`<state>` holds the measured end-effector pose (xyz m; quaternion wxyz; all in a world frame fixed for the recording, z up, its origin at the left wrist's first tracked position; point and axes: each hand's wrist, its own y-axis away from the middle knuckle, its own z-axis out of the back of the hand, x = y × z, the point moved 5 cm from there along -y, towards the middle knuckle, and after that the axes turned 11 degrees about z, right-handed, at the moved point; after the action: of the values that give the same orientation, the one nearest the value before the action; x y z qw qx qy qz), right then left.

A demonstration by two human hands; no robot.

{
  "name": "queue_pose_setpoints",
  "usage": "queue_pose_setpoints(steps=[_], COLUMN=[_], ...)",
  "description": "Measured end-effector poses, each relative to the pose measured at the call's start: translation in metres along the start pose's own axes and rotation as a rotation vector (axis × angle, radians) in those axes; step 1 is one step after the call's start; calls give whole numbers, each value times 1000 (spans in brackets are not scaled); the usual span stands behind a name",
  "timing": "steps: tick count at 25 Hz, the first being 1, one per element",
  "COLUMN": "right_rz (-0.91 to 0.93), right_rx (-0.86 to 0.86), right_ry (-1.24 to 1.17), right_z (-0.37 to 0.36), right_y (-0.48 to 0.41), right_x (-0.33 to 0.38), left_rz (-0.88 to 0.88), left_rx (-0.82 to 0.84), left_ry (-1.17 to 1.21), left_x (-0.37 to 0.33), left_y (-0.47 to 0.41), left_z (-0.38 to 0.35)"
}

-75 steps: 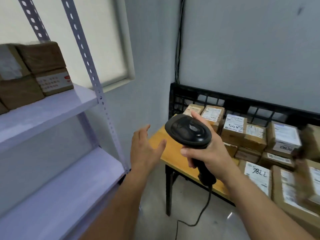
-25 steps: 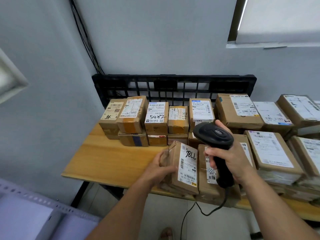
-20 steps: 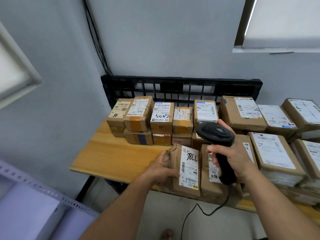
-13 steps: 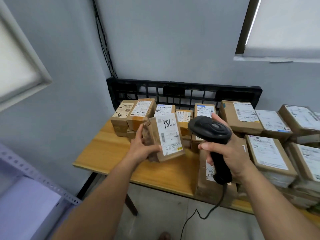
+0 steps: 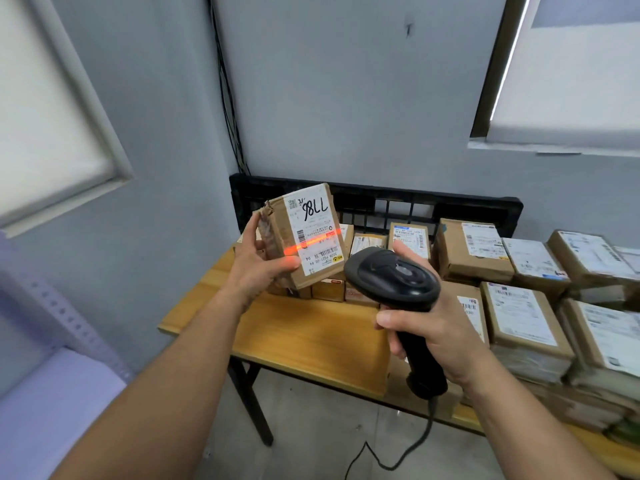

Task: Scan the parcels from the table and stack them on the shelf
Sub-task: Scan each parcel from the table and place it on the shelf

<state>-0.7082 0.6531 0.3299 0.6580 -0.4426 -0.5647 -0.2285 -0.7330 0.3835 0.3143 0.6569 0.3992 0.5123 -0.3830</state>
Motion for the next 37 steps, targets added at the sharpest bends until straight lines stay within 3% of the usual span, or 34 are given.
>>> queue_pose_setpoints(steps=[19, 24, 37], right_rz=[14, 93, 214], right_rx=[43, 125, 384], right_ry=[14, -2, -115], right_z=[-50, -114, -347], right_y=[7, -16, -66], right_x=[10, 24, 57], left_rz=[-88, -92, -209], left_rx=[-122, -206, -616], left_ry=[-11, -4, 41], left_x=[-16, -25, -57], left_y=[47, 70, 189], left_z=[64, 135, 383])
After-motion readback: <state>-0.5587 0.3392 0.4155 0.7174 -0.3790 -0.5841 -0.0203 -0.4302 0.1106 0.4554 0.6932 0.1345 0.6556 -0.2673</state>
